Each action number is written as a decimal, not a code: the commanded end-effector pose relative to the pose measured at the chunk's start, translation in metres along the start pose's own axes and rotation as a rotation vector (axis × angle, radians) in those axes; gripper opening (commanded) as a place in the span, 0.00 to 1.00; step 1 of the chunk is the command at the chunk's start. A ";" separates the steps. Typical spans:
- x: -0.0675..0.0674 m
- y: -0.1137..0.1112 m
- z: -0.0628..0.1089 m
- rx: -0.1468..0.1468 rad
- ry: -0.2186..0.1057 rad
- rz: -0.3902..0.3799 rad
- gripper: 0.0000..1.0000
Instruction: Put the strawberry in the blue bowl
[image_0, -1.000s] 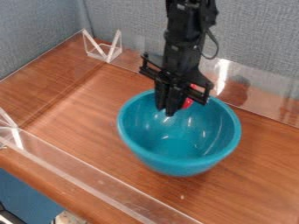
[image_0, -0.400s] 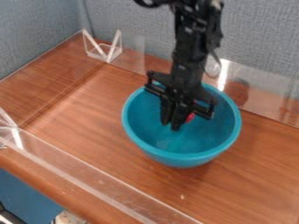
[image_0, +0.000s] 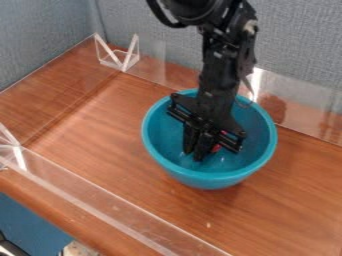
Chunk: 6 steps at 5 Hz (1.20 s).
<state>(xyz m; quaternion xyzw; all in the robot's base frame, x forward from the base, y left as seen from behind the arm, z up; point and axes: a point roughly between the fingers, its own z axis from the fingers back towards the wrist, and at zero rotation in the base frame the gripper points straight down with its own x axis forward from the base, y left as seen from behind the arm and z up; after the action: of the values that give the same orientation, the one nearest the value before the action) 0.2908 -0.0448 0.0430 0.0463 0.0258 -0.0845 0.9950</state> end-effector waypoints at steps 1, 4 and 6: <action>-0.004 -0.014 0.016 0.002 -0.039 -0.053 0.00; -0.011 0.006 0.009 -0.015 -0.042 -0.005 1.00; 0.014 0.007 0.024 -0.006 -0.083 0.053 1.00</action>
<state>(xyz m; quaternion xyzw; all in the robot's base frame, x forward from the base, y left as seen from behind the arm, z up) 0.2974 -0.0425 0.0513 0.0417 0.0117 -0.0640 0.9970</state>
